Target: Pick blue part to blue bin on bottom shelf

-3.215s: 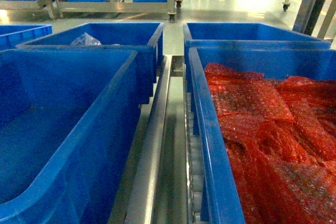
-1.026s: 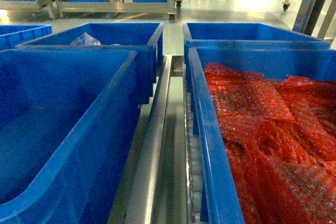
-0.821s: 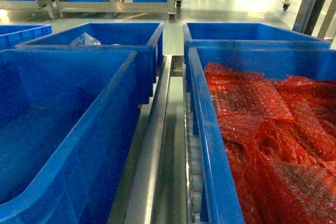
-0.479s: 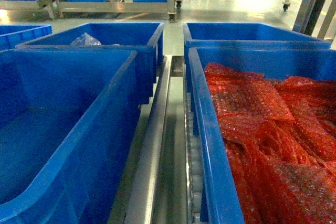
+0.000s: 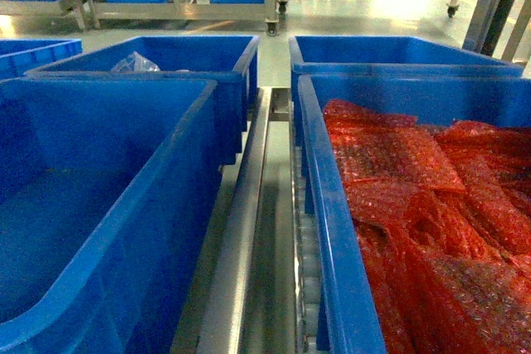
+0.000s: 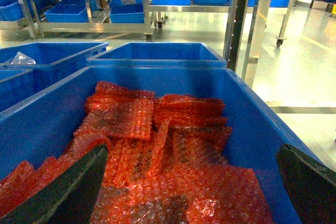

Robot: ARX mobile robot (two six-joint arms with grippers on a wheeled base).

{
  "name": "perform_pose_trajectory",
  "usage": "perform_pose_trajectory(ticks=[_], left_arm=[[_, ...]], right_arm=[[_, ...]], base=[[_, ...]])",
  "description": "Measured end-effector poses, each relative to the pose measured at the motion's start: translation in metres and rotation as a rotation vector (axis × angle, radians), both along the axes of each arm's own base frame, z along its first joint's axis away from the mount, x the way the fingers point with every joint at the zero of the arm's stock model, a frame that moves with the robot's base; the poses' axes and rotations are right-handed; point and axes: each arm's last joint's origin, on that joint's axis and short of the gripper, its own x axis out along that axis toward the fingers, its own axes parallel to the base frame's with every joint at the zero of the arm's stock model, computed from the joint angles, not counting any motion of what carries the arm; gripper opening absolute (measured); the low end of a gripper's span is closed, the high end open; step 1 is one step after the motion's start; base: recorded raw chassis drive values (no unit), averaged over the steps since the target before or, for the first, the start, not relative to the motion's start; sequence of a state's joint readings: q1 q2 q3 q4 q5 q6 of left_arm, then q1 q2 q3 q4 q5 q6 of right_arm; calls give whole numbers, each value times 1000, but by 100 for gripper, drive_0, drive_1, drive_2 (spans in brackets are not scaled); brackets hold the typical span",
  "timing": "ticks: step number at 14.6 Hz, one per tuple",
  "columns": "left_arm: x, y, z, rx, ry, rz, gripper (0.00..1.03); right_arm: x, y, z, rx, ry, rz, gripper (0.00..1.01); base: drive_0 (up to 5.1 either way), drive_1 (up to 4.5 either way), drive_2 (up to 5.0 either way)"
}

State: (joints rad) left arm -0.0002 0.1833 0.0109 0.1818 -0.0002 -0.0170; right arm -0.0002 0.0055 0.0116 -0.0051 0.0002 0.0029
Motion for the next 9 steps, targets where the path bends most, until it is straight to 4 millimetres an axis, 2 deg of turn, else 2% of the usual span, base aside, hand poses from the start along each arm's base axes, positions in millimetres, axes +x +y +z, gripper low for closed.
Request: perform_pose_trajectory(ticks=[3, 4, 6, 7, 9], left_arm=[[-11, 0, -4, 3, 20, 0, 2], [-11, 0, -3, 2, 14, 0, 9], [-11, 0, -3, 2, 13, 0, 35], [-11, 0, -3, 3, 13, 0, 45], [-11, 0, -3, 3, 13, 0, 51]], right_arm=[[0, 0, 0, 0, 0, 0, 98], [0, 0, 0, 0, 0, 0, 98], [0, 0, 0, 0, 0, 0, 98], [0, 0, 0, 0, 0, 0, 98], [0, 0, 0, 0, 0, 0, 98]], base=[[0, 0, 0], [0, 0, 0], [0, 0, 0], [0, 0, 0], [0, 0, 0]])
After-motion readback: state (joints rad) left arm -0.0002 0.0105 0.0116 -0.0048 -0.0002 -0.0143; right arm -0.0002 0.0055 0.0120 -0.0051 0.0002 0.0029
